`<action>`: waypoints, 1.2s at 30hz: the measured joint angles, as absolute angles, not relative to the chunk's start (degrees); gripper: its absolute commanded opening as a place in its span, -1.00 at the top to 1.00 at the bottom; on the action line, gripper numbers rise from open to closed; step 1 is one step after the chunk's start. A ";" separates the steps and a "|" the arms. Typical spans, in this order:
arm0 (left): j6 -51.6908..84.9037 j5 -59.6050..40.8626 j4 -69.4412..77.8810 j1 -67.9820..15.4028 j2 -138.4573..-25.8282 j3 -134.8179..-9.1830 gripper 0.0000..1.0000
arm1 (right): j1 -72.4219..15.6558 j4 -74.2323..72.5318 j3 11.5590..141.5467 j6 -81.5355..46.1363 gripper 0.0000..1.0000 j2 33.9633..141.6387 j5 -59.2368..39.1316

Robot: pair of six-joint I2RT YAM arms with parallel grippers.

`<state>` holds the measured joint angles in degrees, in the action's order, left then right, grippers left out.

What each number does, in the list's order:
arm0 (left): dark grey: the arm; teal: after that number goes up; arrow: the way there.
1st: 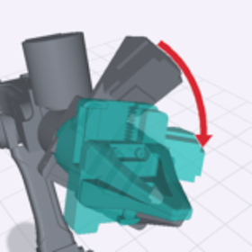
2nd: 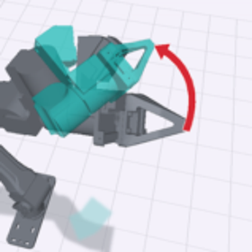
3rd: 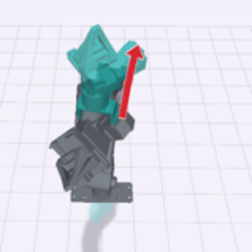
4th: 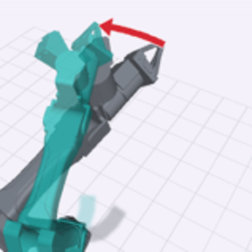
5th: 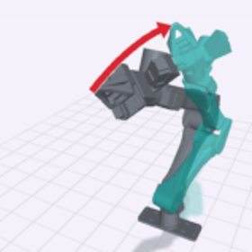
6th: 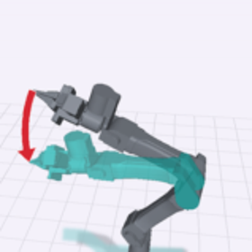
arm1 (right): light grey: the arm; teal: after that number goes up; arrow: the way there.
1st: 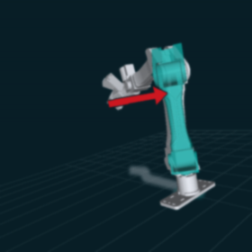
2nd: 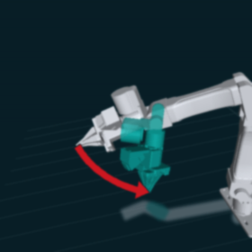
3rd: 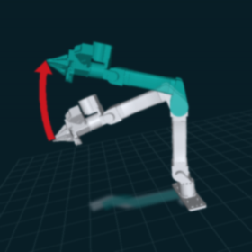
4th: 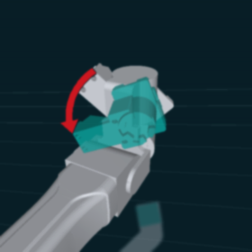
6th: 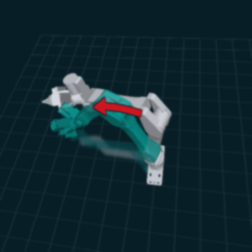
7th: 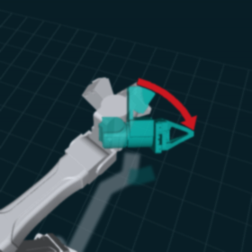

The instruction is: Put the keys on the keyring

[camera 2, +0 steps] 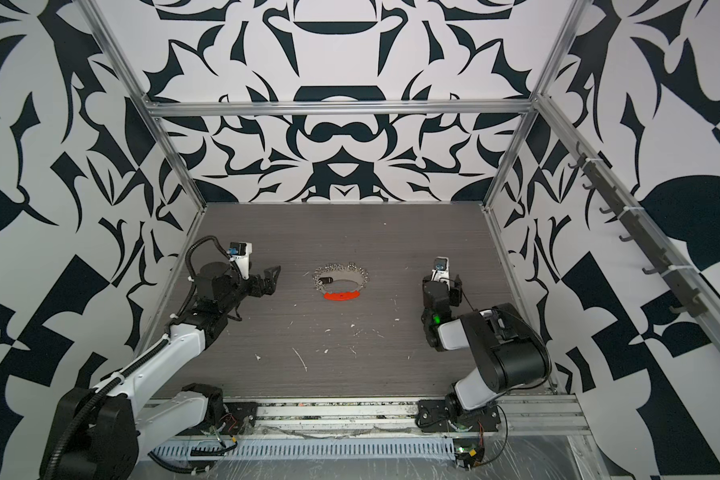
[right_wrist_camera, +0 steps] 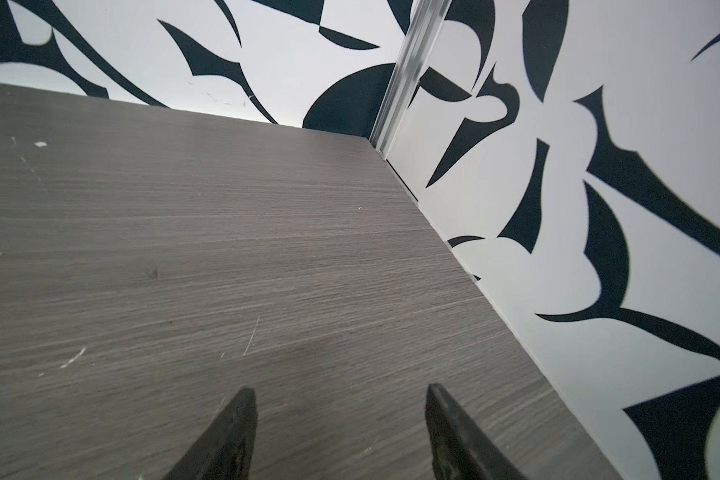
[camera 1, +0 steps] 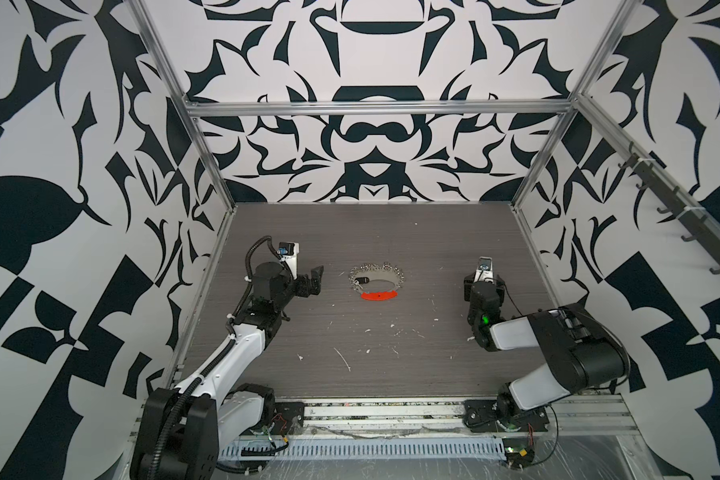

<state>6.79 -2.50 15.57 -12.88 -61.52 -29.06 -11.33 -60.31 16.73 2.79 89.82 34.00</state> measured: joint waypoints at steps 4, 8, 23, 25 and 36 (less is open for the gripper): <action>5.89 2.00 15.77 -12.88 -60.95 -29.04 -0.99 | -9.61 -58.92 16.80 0.73 -1.00 90.96 29.98; 3.27 9.10 19.03 -12.88 -60.66 -27.00 -0.99 | -9.61 -59.11 16.84 0.58 -1.00 91.07 27.05; -3.75 21.76 48.80 -7.84 -81.97 -18.33 -0.99 | -9.61 -58.06 16.88 0.62 -1.00 91.07 24.10; -2.00 20.49 54.81 -4.95 -85.91 -16.71 -0.99 | -9.61 -58.06 16.88 0.62 -1.00 91.07 24.01; 4.25 11.64 54.22 2.63 -89.23 -21.23 -0.99 | -9.61 -58.06 16.88 0.62 -1.00 91.07 23.86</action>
